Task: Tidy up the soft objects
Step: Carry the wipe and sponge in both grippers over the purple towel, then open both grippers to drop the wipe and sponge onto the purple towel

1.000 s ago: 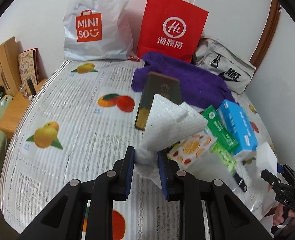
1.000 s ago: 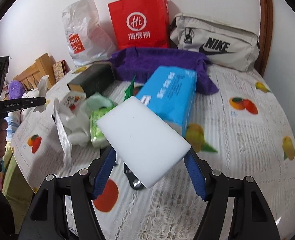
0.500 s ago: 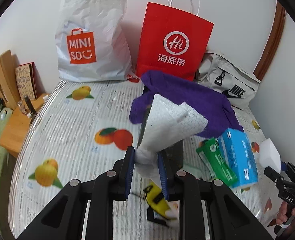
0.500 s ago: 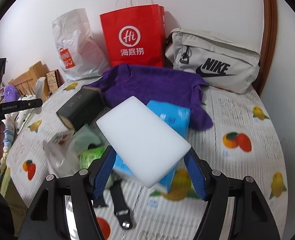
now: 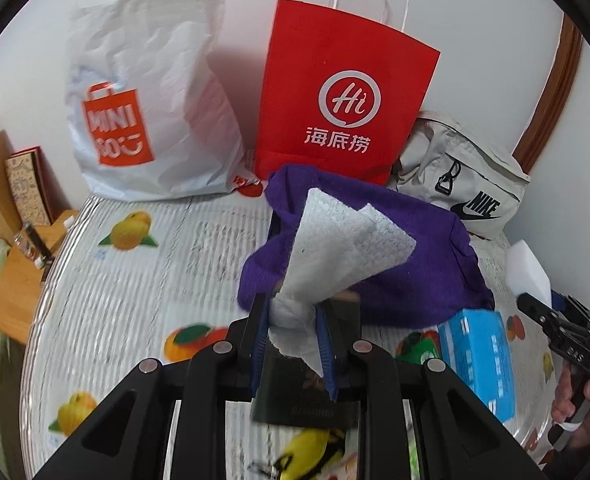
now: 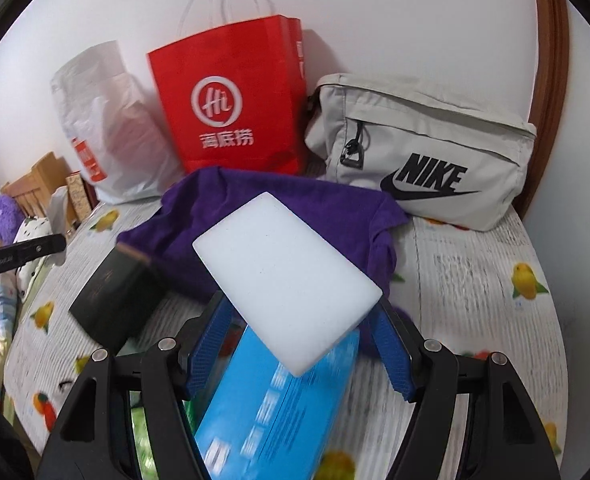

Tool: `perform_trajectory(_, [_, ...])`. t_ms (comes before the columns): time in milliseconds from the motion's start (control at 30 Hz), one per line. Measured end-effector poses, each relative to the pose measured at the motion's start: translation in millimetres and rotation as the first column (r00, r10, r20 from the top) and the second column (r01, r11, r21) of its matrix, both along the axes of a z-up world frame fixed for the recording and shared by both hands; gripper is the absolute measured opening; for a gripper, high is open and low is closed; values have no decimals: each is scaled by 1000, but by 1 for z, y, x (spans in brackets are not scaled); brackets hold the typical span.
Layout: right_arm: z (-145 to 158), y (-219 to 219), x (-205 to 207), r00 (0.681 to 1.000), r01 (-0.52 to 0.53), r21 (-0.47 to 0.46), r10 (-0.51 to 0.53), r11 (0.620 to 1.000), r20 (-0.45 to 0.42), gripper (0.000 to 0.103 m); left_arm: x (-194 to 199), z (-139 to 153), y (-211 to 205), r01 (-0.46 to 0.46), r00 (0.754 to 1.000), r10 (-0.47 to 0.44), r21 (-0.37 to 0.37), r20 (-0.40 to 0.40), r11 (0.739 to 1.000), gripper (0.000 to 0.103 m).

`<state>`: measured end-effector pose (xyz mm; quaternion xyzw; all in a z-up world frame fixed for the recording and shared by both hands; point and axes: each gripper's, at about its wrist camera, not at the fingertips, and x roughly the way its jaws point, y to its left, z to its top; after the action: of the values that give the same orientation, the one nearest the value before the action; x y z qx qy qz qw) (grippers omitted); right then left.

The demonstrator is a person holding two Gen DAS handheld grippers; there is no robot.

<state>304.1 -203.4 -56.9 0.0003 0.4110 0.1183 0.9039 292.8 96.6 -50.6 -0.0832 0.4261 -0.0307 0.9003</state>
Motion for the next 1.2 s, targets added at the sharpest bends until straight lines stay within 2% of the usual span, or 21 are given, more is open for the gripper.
perform_trajectory(200, [-23, -4, 48, 998, 14, -13, -15, 1000, -61, 70, 41, -8, -7, 25, 999, -25, -5, -29, 1000, 22])
perform_trajectory(600, [-64, -5, 114, 988, -9, -44, 2, 999, -157, 70, 116, -33, -27, 74, 992, -75, -9, -100, 997, 23])
perform_trajectory(767, [-73, -2, 132, 983, -35, -57, 25, 998, -180, 70, 144, -42, -34, 98, 985, -105, -57, -137, 994, 23])
perform_trajectory(900, [-80, 0, 145, 979, -50, -65, 36, 997, -199, 70, 164, -48, -44, 115, 981, -120, -37, -152, 993, 23])
perform_trajectory(1033, [-87, 3, 158, 975, -69, -78, 50, 995, -217, 70, 184, -63, -44, 97, 973, -101, -29, -209, 995, 23])
perform_trajectory(1200, [-94, 9, 168, 967, -87, -102, 60, 991, -246, 70, 196, -73, -44, 98, 965, -103, -31, -243, 995, 23])
